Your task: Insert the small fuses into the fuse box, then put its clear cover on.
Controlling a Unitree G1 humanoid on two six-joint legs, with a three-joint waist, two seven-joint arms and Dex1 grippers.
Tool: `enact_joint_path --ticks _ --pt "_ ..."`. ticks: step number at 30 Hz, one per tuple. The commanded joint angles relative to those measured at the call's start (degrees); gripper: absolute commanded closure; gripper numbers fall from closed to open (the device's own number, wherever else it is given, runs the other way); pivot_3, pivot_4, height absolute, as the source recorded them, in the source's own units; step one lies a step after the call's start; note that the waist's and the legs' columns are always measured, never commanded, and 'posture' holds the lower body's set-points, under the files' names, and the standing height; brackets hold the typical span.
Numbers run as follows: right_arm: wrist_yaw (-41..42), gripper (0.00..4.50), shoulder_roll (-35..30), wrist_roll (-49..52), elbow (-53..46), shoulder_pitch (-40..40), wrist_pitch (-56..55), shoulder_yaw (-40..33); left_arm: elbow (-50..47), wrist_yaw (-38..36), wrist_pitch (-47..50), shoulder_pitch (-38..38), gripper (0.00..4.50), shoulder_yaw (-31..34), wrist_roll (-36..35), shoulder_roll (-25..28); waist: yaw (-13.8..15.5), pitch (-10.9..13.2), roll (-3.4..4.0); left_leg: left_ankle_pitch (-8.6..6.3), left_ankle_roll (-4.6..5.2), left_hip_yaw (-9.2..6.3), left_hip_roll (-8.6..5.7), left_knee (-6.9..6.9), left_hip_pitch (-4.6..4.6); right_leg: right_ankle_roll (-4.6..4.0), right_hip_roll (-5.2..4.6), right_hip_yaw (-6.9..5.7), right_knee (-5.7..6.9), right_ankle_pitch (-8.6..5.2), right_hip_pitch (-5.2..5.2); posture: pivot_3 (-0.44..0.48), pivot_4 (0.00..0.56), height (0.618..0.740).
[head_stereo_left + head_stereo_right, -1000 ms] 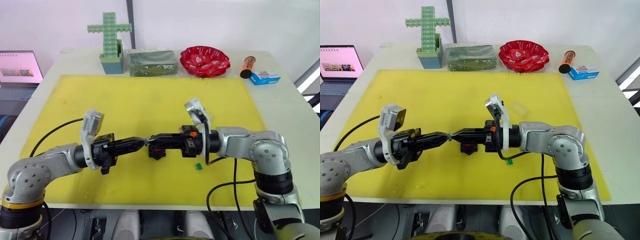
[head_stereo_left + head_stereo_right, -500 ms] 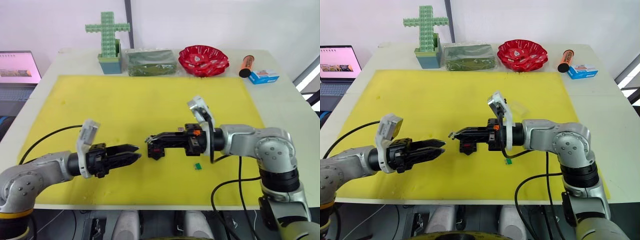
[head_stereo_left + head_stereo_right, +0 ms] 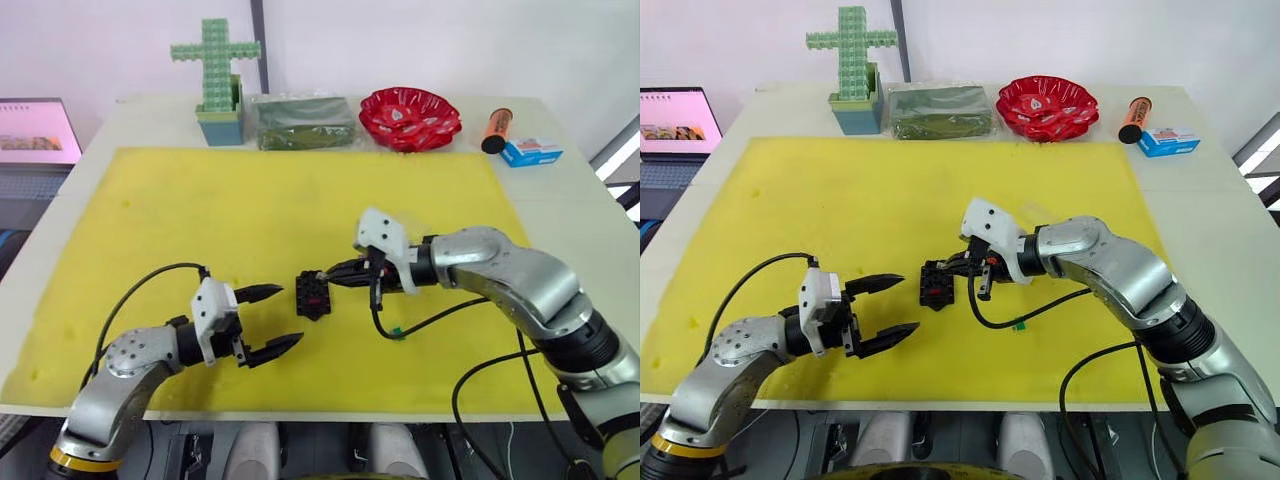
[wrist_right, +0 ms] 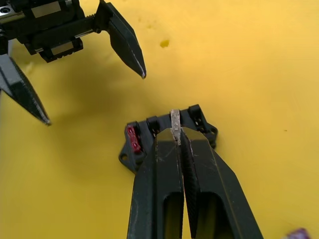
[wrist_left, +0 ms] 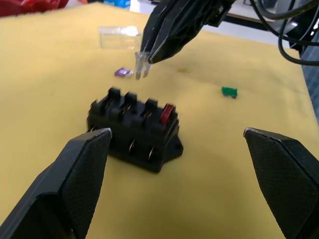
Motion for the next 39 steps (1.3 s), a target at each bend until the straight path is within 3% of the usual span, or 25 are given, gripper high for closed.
enact_joint_path --ticks 1,7,15,39 --pt "2.18 4.5 0.71 -1.56 -2.1 -2.3 0.01 0.01 0.14 -0.58 -0.68 -1.77 0.03 -1.0 0.18 -0.56 0.03 0.0 0.0 0.0 0.0 -0.05 0.01 0.01 0.01 0.0 0.02 -0.01 0.0 0.0 0.02 0.0 0.15 0.74" --pt "4.43 4.5 3.02 -2.55 -1.09 -2.5 0.63 0.13 2.67 -0.61 -6.06 -5.56 0.03 -2.12 5.05 -1.09 0.09 0.0 0.0 0.0 0.0 -0.08 -0.01 0.11 0.01 -0.03 0.0 -0.02 -0.02 0.0 0.13 0.0 0.15 0.74" --pt "5.93 4.5 4.21 -6.98 0.73 -2.35 -1.05 1.55 4.67 -0.97 -5.83 -8.71 0.03 -3.21 5.58 -1.81 0.04 0.0 0.0 0.01 0.0 -0.08 -0.02 0.11 0.04 0.01 0.0 -0.04 0.03 0.01 0.16 0.0 0.15 0.74" --pt "11.25 4.5 6.23 -14.67 3.55 -2.62 -5.02 3.26 11.04 -2.75 -12.01 -7.69 0.03 -3.61 7.72 -2.34 0.03 -0.01 0.0 0.02 0.0 -0.09 -0.02 0.18 0.11 0.04 0.01 -0.04 0.19 0.03 0.21 0.0 0.15 0.74"
